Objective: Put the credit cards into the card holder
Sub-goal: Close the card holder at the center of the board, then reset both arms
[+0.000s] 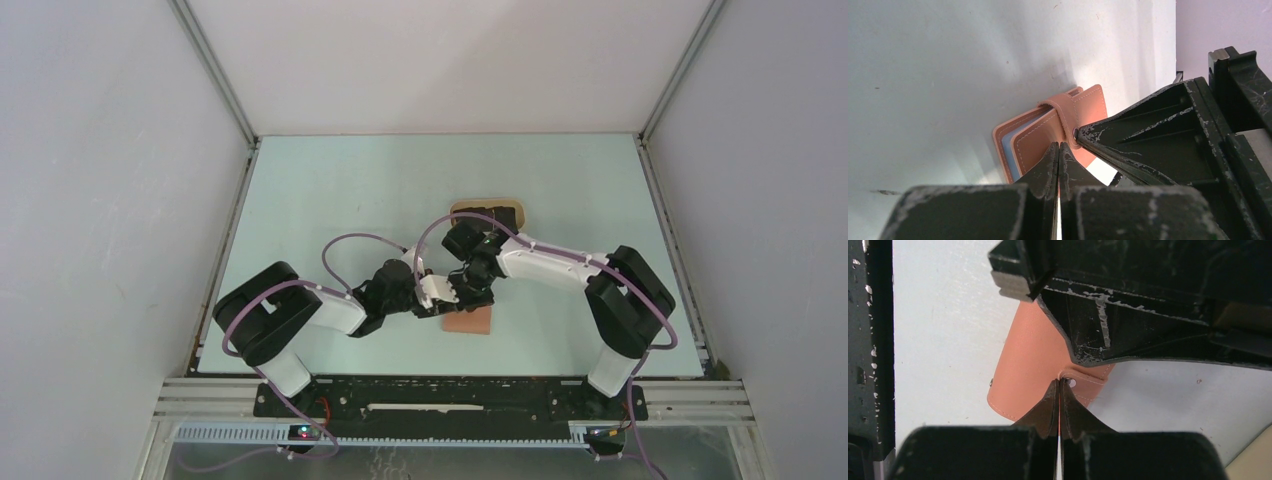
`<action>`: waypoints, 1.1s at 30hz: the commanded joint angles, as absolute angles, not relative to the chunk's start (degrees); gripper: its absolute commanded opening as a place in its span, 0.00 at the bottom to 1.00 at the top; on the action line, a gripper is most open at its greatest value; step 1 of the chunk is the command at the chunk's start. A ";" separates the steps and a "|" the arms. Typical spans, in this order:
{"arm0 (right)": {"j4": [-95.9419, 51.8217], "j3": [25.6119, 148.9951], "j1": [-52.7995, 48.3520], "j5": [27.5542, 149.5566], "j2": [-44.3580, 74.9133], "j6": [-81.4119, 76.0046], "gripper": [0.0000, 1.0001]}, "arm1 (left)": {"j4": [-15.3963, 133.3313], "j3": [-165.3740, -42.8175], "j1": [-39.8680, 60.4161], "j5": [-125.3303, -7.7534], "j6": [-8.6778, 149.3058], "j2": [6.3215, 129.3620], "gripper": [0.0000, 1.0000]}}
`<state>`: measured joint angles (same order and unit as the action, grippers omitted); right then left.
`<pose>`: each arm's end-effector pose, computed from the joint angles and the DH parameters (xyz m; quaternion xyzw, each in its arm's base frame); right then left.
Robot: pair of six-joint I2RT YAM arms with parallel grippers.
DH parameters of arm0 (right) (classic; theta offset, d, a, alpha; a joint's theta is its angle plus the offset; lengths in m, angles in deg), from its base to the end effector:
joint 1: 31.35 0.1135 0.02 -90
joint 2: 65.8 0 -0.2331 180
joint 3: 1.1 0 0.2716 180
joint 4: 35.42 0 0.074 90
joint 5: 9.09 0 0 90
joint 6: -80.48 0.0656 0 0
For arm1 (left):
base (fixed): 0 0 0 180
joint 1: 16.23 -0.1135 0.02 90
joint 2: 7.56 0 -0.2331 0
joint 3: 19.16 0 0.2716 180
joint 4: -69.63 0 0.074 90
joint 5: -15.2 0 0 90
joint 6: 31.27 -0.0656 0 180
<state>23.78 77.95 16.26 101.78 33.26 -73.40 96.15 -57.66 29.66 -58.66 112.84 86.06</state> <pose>0.2101 0.2648 0.1179 -0.8189 0.5370 0.1654 0.1171 0.2029 -0.2355 0.0577 0.0105 0.8543 -0.4648 0.2325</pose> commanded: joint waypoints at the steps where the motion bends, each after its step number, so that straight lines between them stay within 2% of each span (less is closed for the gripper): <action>1: 23.92 76.17 17.74 103.33 38.08 -70.86 0.00 | 93.29 -57.68 29.60 -61.28 112.00 87.00 0.01; 7: 24.87 77.51 17.37 103.63 38.59 -69.86 0.00 | 94.28 -57.45 29.65 -60.94 111.97 86.80 0.01; 8: 25.34 77.97 17.17 104.21 37.82 -69.66 0.07 | 94.71 -57.30 29.58 -60.81 111.99 86.63 0.02; 9: 26.00 78.48 16.79 105.04 36.55 -69.38 0.22 | 95.11 -57.25 29.48 -60.49 111.93 86.32 0.05; 11: 27.02 79.36 15.69 106.92 33.30 -69.04 0.43 | 96.36 -56.93 29.33 -59.20 111.82 85.36 0.11; 13: 27.94 80.19 14.45 107.80 29.56 -68.68 0.53 | 96.55 -56.66 29.09 -58.50 111.35 83.39 0.18; 14: 28.12 80.48 13.83 107.93 27.43 -68.34 0.57 | 96.04 -56.56 29.00 -58.45 110.78 81.84 0.25; 19: 30.67 80.89 10.12 109.60 17.23 -66.89 0.62 | 86.38 -56.88 28.86 -61.77 104.94 69.16 0.40; 23: 30.77 79.11 3.63 112.77 8.78 -64.73 0.65 | 77.14 -57.18 28.86 -64.21 96.10 56.74 0.42; 27: 27.47 76.91 -6.73 116.45 -2.03 -59.48 0.73 | 66.45 -58.62 28.82 -68.31 87.91 41.77 0.43; 29: 26.45 76.88 -14.42 122.65 -7.43 -55.92 0.83 | 62.65 -59.57 28.82 -72.06 85.01 34.30 0.53; 30: 26.30 76.86 -18.36 126.00 -9.58 -54.54 0.94 | 61.50 -59.91 28.86 -73.39 83.86 30.85 0.59; 31: 26.09 76.88 -22.64 129.19 -11.37 -53.05 0.99 | 60.51 -60.22 28.85 -74.43 83.00 27.81 0.66; 33: 25.96 76.78 -29.89 134.54 -14.63 -49.61 1.00 | 59.14 -61.14 28.85 -76.41 81.90 22.77 0.82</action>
<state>27.52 76.92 -19.71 120.99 -9.03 -57.99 66.32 -57.58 28.96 -69.70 88.95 30.37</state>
